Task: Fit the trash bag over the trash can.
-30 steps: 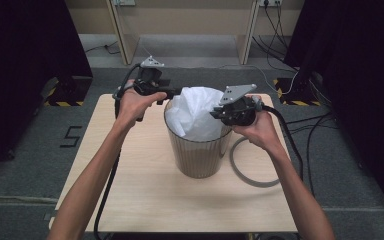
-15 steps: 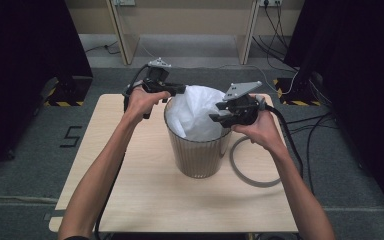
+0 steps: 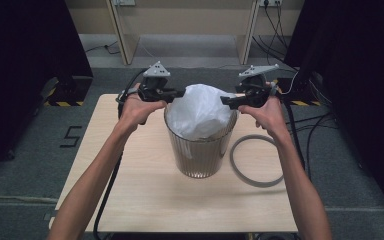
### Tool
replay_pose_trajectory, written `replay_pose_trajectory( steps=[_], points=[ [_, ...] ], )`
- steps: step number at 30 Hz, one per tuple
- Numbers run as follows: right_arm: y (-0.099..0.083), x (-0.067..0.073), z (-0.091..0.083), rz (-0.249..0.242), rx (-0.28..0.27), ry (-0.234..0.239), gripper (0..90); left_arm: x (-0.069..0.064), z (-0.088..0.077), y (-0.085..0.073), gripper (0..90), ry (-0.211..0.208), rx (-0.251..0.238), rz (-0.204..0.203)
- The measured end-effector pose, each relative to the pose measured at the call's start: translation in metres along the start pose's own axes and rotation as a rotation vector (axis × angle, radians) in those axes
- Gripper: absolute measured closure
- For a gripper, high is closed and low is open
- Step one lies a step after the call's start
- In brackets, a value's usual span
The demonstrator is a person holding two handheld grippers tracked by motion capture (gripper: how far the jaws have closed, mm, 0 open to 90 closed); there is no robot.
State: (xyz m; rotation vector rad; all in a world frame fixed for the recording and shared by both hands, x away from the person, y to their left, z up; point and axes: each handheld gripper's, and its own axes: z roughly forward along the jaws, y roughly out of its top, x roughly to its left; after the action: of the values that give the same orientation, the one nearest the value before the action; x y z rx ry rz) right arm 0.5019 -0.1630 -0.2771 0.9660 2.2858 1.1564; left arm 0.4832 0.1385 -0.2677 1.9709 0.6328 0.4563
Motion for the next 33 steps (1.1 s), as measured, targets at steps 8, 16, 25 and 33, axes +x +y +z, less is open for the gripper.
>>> replay_pose_trajectory(
  steps=[8,16,25,33],
  points=[
    [0.008,-0.003,0.006,-0.105,-0.065,0.088,84.0,-0.007,-0.003,-0.009,87.9,-0.004,0.011,0.014],
    [0.026,0.036,-0.01,-0.257,-0.097,0.17,89.3,-0.017,-0.017,-0.016,74.7,-0.04,0.011,-0.029],
    [-0.002,0.062,-0.005,-0.323,-0.013,0.212,89.2,0.01,-0.011,-0.002,42.9,0.06,-0.01,-0.115],
    [-0.008,0.057,-0.005,-0.29,-0.01,0.217,73.0,0.029,0.025,-0.009,58.6,0.055,0.066,-0.125]
  ],
)
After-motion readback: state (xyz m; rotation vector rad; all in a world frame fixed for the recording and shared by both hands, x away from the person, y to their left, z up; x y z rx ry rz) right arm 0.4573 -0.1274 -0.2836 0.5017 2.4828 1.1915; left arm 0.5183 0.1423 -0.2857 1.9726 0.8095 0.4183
